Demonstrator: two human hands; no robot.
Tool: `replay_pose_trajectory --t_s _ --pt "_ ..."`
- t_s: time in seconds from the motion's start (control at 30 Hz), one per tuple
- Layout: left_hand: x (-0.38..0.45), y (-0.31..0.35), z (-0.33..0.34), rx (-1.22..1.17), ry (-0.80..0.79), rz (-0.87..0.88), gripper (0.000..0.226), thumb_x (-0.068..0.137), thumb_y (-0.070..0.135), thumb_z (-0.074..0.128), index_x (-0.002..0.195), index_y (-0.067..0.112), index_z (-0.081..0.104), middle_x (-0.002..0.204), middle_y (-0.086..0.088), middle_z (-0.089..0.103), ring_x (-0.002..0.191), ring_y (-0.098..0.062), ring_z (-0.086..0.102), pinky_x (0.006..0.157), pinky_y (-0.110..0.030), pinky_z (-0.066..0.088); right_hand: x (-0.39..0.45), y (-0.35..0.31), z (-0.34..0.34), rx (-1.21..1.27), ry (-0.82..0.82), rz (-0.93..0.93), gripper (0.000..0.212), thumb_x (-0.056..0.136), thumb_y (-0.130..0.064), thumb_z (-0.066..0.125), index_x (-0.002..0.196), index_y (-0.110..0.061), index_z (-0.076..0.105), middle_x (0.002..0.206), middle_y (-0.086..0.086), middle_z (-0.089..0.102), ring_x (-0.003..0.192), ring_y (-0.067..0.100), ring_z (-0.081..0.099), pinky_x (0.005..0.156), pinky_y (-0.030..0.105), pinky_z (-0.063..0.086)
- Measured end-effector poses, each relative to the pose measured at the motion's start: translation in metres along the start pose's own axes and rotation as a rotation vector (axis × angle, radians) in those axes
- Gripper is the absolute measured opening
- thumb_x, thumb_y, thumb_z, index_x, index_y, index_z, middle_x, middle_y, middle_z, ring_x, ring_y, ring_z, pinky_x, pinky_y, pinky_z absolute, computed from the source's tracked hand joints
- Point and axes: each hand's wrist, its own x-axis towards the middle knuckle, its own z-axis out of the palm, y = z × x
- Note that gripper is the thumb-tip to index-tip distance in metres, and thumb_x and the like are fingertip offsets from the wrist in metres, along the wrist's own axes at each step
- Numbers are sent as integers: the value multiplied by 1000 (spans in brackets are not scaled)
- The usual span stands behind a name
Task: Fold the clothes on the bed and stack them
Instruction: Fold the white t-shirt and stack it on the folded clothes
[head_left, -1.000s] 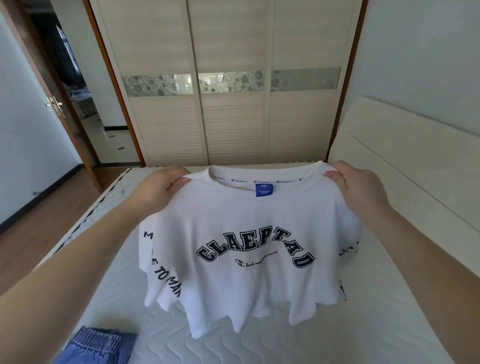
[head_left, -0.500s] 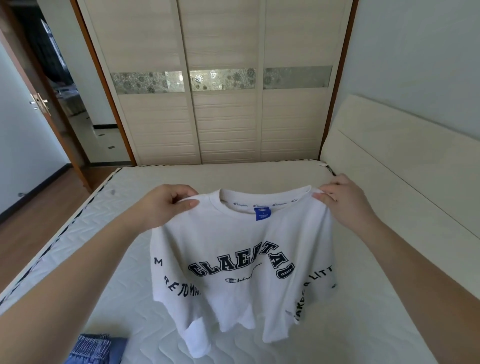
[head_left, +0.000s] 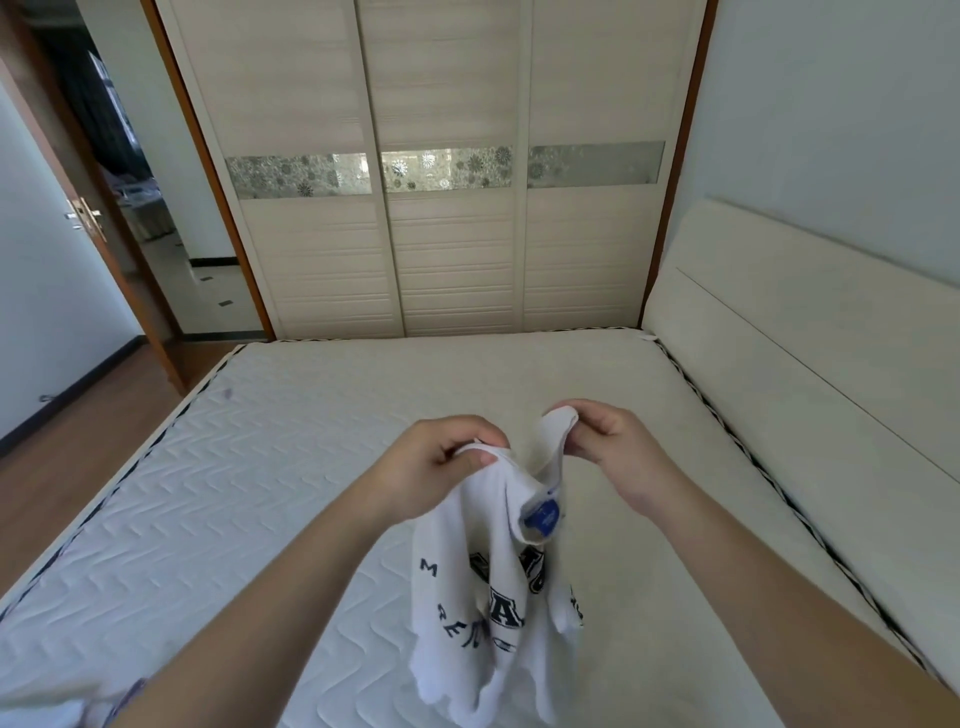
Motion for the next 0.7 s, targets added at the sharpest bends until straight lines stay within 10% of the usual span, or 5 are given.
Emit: replay_pose_trajectory --t_s 0.3,0.47,0.6,0.7 --pt "2 -19 51 -80 460 -223 40 81 9 75 97 33 47 100 5 53 73 -4 49 66 -11 39 -3 -17 21 139 -127 54 42 98 2 47 89 -27 76 91 -3 73 82 10 68 68 21 53" --pt "7 -31 61 -121 167 -316 57 87 23 68 135 42 43 119 22 59 83 -3 63 72 -13 49 -4 -22 21 86 -160 32 36 97 2 49 92 -23 74 94 -2 75 87 11 69 71 21 53" --pt "13 -34 63 35 27 -313 6 90 34 65 96 33 63 81 11 67 69 2 55 61 -10 40 -4 -25 18 -51 -152 17 34 95 3 48 95 -20 72 94 -5 75 87 6 68 72 15 50" --pt "16 -37 65 67 117 -308 27 91 38 64 77 15 61 64 1 56 56 -1 43 53 -15 33 -6 -22 14 -114 -69 26 29 94 -3 52 98 -24 72 93 -9 75 83 2 68 68 12 47"
